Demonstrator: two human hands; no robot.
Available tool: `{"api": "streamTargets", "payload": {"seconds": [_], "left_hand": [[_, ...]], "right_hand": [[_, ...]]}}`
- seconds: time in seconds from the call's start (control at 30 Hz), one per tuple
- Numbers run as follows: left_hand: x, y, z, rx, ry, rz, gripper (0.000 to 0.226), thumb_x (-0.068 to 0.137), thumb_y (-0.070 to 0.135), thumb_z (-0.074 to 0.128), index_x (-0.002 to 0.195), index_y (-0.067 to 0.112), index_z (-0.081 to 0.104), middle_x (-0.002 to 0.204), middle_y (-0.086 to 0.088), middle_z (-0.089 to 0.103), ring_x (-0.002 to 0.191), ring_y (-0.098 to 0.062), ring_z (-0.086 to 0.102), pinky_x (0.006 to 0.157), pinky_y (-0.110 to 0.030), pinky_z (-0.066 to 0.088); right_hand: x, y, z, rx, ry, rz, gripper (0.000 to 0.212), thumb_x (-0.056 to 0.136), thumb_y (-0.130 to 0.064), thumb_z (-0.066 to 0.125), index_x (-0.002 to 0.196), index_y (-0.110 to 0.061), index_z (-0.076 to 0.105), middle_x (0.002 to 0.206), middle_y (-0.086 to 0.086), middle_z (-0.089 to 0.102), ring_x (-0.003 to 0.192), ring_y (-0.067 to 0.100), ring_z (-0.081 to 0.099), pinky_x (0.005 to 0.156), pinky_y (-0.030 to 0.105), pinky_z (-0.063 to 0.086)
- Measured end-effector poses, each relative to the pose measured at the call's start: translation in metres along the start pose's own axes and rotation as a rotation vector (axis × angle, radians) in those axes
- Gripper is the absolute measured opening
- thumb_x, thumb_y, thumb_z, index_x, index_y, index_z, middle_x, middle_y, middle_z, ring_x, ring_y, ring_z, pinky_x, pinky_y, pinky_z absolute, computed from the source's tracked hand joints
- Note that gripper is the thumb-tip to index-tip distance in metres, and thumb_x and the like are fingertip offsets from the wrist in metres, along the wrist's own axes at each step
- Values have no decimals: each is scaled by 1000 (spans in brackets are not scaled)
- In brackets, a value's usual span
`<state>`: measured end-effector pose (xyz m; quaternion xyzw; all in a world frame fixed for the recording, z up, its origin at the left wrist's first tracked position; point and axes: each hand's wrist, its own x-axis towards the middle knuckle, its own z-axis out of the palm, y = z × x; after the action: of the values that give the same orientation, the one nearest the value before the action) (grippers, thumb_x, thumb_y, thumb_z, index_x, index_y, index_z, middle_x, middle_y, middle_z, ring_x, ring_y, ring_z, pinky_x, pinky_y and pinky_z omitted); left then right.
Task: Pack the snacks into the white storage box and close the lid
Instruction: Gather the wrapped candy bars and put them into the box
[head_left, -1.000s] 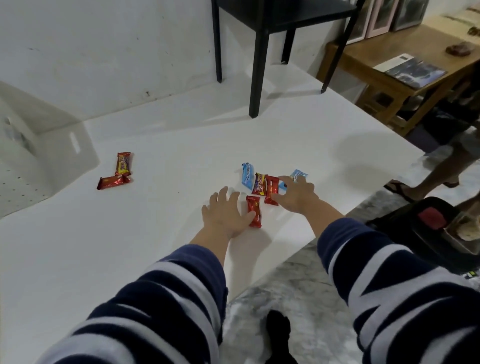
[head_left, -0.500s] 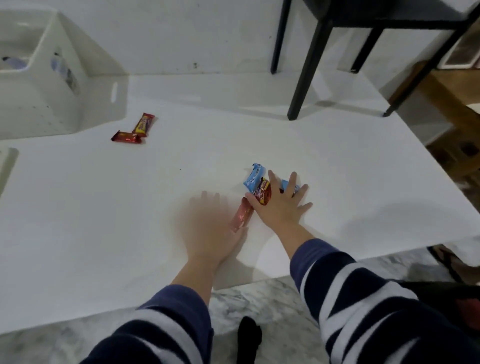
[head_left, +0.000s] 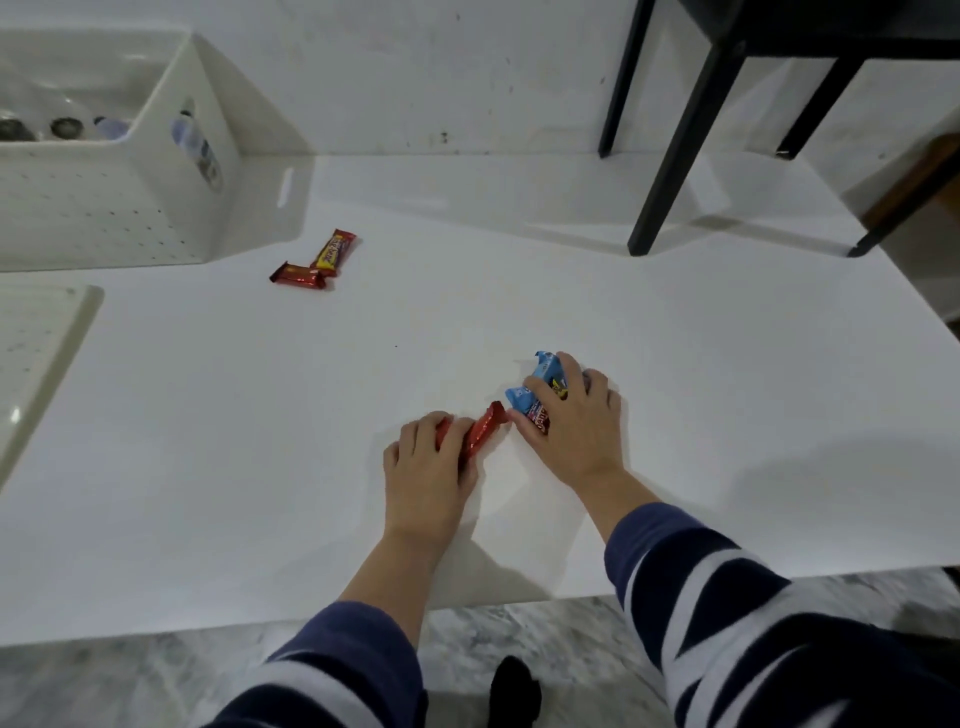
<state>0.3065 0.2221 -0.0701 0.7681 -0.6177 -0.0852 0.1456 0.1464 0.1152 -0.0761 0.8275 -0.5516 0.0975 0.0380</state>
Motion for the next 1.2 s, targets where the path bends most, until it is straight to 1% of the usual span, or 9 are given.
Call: {"api": "streamTargets", "payload": {"seconds": [0.17, 0.3, 0.4, 0.5, 0.7, 0.83, 0.93, 1.1, 1.2], "left_hand": [[7, -11, -8, -75, -17, -13, 37, 95, 16, 48, 130, 26, 53, 129, 1, 51, 116, -23, 45, 94, -34, 38], [18, -19, -16, -130, 22, -121, 34, 96, 15, 45, 124, 29, 59, 124, 3, 55, 111, -21, 49, 88, -35, 45], [30, -28, -28, -227, 71, -236, 30, 94, 14, 45, 115, 27, 63, 118, 6, 56, 107, -18, 53, 80, -36, 49], [48, -49, -42, -248, 133, -328, 29, 95, 18, 44, 116, 27, 61, 119, 7, 52, 104, -17, 55, 73, -34, 51], [106, -114, -76, -253, 214, -453, 29, 96, 19, 40, 119, 22, 58, 124, 1, 50, 107, -20, 53, 80, -38, 52], [158, -164, -89, -175, 224, -430, 31, 96, 18, 43, 124, 18, 56, 129, -4, 48, 112, -24, 51, 86, -39, 50], [191, -193, -91, -137, 184, -345, 34, 94, 14, 45, 125, 19, 56, 129, -4, 47, 115, -24, 47, 87, -38, 45], [222, -223, -82, -140, 118, -207, 34, 88, 11, 48, 118, 21, 59, 125, -2, 48, 112, -25, 46, 84, -36, 40], [225, -232, -78, -136, 70, -173, 46, 80, 23, 50, 126, 24, 51, 129, 1, 45, 114, -23, 44, 86, -36, 37]], "right_hand": [[4, -5, 4, 167, 72, -39, 30, 78, -47, 68, 99, -26, 68, 119, 8, 58, 85, 28, 59, 59, 32, 53], [7, -17, 4, 251, 73, -41, 24, 74, -36, 77, 92, -23, 70, 117, 7, 62, 82, 27, 63, 53, 29, 55], [17, -37, 4, 318, 53, -27, 25, 73, -32, 78, 95, -21, 71, 122, 7, 61, 88, 28, 64, 55, 31, 57], [36, -67, 4, 389, 34, -12, 26, 75, -31, 76, 99, -22, 71, 128, 4, 58, 99, 27, 62, 61, 33, 58], [106, -130, 5, 467, 40, 3, 29, 79, -35, 71, 105, -24, 70, 132, 0, 55, 103, 24, 61, 67, 32, 56], [166, -175, 12, 519, 6, 21, 31, 82, -38, 68, 110, -25, 67, 135, -2, 51, 108, 23, 59, 75, 34, 56], [208, -200, 18, 563, 3, 80, 34, 83, -40, 65, 114, -26, 65, 135, -3, 50, 111, 21, 58, 80, 31, 54], [257, -231, 30, 619, -5, 166, 29, 82, -44, 63, 108, -31, 64, 130, -7, 51, 108, 18, 59, 77, 31, 54], [274, -243, 35, 589, -45, 223, 30, 82, -44, 64, 109, -31, 63, 131, -6, 50, 108, 20, 58, 76, 31, 53]]}}
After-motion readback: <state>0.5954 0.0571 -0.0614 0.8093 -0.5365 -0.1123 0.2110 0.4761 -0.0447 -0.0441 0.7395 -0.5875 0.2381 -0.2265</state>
